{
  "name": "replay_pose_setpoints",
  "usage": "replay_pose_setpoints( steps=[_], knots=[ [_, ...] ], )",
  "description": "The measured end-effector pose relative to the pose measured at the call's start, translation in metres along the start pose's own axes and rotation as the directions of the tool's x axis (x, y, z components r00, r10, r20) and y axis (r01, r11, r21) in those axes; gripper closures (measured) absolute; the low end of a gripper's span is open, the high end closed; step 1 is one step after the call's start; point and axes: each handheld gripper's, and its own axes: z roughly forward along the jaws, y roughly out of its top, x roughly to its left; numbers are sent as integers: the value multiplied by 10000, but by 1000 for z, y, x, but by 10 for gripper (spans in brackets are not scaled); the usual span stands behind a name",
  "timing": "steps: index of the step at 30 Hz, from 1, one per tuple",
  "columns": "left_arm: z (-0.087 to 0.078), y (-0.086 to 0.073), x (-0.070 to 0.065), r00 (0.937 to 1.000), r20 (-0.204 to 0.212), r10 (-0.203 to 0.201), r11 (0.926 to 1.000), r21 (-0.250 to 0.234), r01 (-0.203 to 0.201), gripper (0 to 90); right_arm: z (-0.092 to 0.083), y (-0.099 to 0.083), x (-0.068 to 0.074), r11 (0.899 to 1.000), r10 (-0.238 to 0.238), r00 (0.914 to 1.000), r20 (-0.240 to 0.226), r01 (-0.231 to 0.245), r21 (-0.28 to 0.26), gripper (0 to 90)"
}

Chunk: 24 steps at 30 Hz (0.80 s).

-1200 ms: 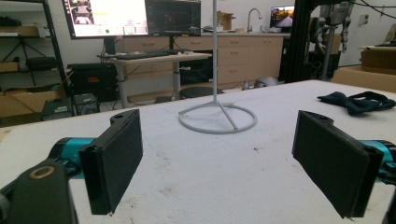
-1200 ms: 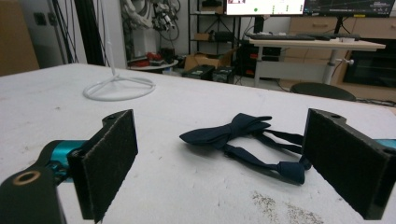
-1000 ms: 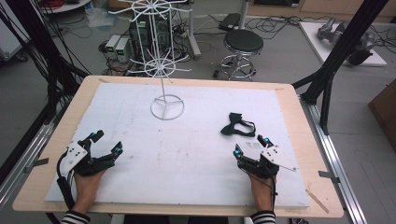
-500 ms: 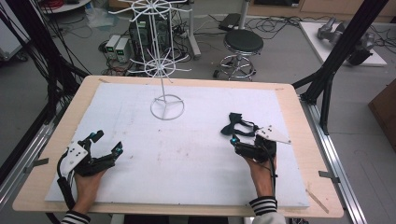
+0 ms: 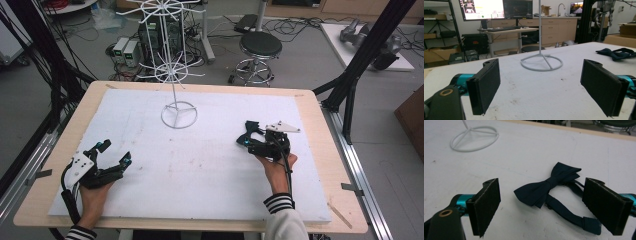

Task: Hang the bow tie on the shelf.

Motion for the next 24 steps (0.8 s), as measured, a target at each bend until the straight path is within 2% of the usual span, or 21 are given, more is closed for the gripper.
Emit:
replay_pose_setpoints(
  steps=[7, 8, 9, 11, 15, 20, 21, 24],
  knots=[
    [0, 0, 0, 10000, -2, -1, 10000, 6, 1, 166, 16, 10, -4, 9954, 549, 9979, -345, -520, 802, 149],
    [0, 0, 0, 10000, -2, -1, 10000, 6, 1, 166, 16, 10, -4, 9954, 549, 9979, -345, -520, 802, 149],
    [0, 0, 0, 10000, -4, -10, 10000, 2, 10, 166, 20, 13, -4, 9925, 376, 9989, -273, -341, 1177, 150],
    [0, 0, 0, 10000, -5, -13, 10000, -3, 13, 166, 22, 14, -4, 9904, 283, 9994, -189, -255, 1356, 155],
    [0, 0, 0, 10000, -9, -36, 10000, -16, 36, 166, 29, 21, -2, 9774, 486, 9988, -65, -463, 2065, 169],
    [0, 0, 0, 10000, -4, -15, 10000, -10, 15, 166, 33, 22, -4, 9711, 776, 9970, 21, -760, 2264, 219],
    [0, 0, 0, 10000, -2, -13, 10000, -6, 13, 166, 35, 21, -5, 9640, 989, 9949, 178, -1002, 2463, 234],
    [0, 0, 0, 10000, -2, -15, 10000, -2, 15, 166, 38, 21, -8, 9591, 1101, 9938, 181, -1110, 2605, 248]
  ],
)
